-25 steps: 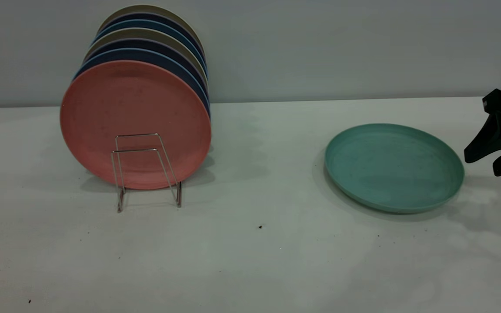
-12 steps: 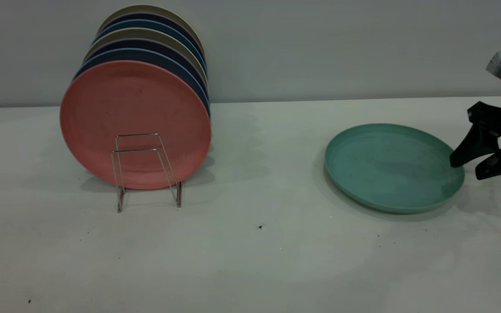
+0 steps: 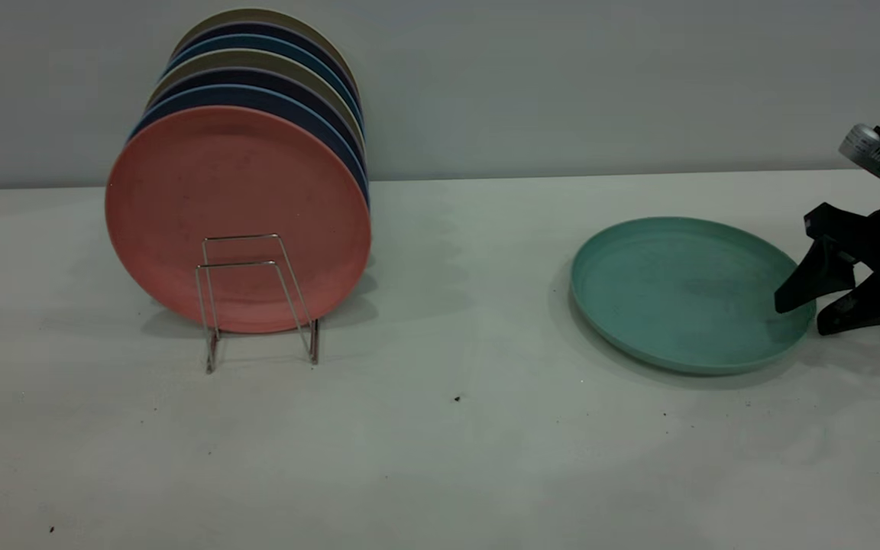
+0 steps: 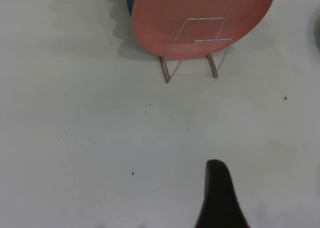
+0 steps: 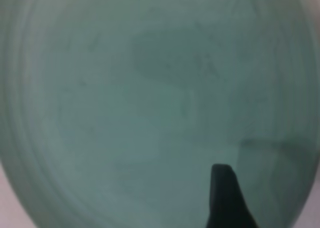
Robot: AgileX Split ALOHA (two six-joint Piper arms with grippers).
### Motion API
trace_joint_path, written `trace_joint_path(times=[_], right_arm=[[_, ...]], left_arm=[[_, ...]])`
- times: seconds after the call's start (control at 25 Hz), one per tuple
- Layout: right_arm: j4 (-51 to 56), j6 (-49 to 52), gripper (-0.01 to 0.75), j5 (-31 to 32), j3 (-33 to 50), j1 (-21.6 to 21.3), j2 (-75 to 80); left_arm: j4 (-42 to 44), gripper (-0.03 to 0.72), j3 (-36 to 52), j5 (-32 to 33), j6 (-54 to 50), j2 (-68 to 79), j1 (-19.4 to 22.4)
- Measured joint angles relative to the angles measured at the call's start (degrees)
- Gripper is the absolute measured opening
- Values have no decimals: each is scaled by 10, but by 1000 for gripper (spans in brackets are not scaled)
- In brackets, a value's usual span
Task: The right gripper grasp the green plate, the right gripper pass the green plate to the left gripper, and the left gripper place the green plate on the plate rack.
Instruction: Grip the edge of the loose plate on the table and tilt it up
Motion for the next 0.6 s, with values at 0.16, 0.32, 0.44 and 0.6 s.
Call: trace_joint_path(times=[0.16,0.32,0.44,0.6], right_arm=[[34,-9,428,1,-3,0,5],[53,-11,327,0,-3,0,16],[59,-11,238,0,-3,0,27],[62,-23,137,0,-3,0,30]], left_arm=[[0,522,0,0,0,0,0],[0,522,0,0,0,0,0],[0,522,0,0,0,0,0],[0,522,0,0,0,0,0]])
